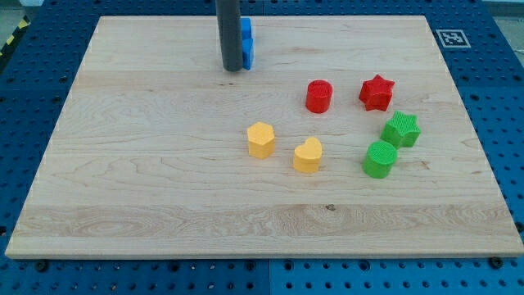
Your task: Point at the green star
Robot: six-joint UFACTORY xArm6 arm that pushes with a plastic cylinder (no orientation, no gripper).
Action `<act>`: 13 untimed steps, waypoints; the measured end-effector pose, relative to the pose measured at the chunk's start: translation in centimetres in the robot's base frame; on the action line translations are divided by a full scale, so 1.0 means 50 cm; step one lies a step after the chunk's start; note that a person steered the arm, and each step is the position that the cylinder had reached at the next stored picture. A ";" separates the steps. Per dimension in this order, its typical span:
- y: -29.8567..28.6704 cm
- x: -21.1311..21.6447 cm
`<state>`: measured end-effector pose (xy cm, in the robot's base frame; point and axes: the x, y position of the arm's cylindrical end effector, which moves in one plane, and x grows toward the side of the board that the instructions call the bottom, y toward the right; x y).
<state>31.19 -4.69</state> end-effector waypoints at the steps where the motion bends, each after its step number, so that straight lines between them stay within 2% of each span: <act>1: 0.014 -0.046; 2: 0.008 -0.061; 4: -0.086 -0.079; 5: -0.086 -0.095; 6: -0.086 -0.094; 7: -0.075 -0.048; 9: 0.047 0.179; 10: 0.146 0.234; 11: 0.244 0.270; 13: 0.388 0.256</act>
<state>43.98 14.72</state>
